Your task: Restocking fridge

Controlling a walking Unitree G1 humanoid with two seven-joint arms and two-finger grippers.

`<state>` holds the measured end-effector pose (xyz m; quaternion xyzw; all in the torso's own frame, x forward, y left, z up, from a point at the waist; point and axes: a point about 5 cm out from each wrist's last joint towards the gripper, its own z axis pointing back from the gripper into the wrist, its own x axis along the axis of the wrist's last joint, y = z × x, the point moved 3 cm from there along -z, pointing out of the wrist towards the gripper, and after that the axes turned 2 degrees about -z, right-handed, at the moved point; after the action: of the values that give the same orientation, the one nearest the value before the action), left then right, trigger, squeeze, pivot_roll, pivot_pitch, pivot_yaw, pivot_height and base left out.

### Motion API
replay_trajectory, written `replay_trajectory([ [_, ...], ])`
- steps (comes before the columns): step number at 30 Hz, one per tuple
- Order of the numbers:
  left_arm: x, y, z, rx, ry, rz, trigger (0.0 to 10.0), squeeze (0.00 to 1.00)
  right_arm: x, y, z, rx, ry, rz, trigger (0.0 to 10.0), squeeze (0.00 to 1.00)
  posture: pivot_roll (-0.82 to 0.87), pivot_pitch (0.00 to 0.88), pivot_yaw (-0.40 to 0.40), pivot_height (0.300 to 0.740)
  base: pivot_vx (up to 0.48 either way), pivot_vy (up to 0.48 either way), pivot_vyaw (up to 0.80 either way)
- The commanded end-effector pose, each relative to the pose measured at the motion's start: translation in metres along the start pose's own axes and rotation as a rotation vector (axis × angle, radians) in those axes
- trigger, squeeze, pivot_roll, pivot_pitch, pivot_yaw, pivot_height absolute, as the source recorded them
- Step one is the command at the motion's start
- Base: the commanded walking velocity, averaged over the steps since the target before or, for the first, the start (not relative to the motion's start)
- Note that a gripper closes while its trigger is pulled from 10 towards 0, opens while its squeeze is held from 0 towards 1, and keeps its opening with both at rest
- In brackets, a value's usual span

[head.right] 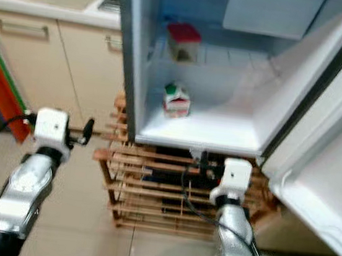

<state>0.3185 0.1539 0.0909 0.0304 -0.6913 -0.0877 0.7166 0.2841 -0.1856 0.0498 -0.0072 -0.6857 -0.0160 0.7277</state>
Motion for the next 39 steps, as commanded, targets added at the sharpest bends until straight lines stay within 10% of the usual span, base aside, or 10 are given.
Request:
replay_trajectory([
  [1, -0.006, 0.011, 0.001, 0.035, 0.028, 0.003, 10.0, 0.0, 0.001, 0.006, -0.001, 0.019, -0.006, -0.006, 10.0, 0.0, 0.12, 0.012, -0.013, 0.732, 0.0, 0.48, 0.0],
  [29, -0.007, 0.01, -0.008, 0.03, 0.039, 0.015, 10.0, 0.0, -0.001, 0.003, 0.0, 0.006, -0.004, -0.012, 10.0, 0.0, 0.11, 0.019, -0.004, 0.732, 0.0, 0.48, 0.0],
  [39, -0.014, 0.027, 0.02, 0.029, 0.02, 0.004, 10.0, 0.0, 0.008, -0.006, 0.005, -0.037, -0.042, -0.004, 10.0, 0.0, 0.12, 0.004, -0.021, 0.732, 0.0, 0.48, 0.0],
])
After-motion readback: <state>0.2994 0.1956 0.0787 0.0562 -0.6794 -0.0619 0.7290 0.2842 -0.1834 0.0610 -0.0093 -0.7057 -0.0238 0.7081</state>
